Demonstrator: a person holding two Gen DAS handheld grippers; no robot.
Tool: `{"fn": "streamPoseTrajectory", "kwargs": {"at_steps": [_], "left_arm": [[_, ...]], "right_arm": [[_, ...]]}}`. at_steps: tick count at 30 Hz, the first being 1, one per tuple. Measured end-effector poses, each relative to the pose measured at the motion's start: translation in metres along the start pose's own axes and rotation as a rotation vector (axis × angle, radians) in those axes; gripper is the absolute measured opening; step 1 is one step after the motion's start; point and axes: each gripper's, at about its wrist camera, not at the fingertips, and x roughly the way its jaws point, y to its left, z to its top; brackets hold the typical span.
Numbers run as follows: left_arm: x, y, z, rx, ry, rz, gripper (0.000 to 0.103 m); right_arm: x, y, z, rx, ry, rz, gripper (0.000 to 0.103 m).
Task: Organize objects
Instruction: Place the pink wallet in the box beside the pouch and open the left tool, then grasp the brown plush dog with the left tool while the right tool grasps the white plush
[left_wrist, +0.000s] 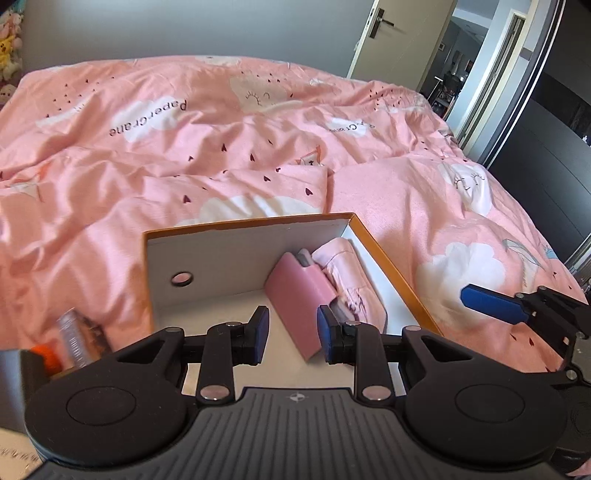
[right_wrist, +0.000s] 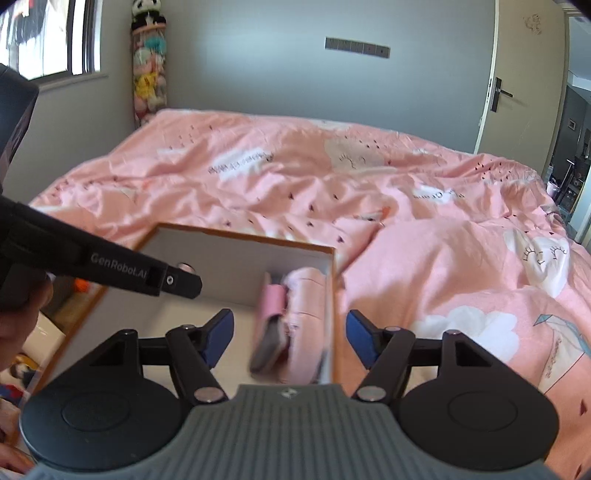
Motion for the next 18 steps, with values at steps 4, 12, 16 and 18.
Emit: {"fn": "streamPoseTrajectory", "kwargs": {"at_steps": [4, 12, 16, 18], "left_arm": [[-0.037, 0.017, -0.014, -0.026, -0.006, 0.018, 0.031], [-0.088, 0.054, -0.051, -0.077, 0.05, 0.127, 0.031], [-0.097, 0.079, -0.077, -0.15, 0.129, 0.216, 0.031], [-0.097, 0.09, -0.089, -0.198, 0.166, 0.241, 0.031]], "right_arm": [[-0.02, 0.027, -0.007, 0.032, -0.035, 0.053, 0.069], [-0.044, 0.08, -0.023, 0.101, -0.029, 0.205, 0.067], [-0.046, 0.11, -0.033, 0.018, 0.007, 0.257, 0.062], [-0.046, 0.124, -0.037, -0.038, 0.012, 0.264, 0.06]]}}
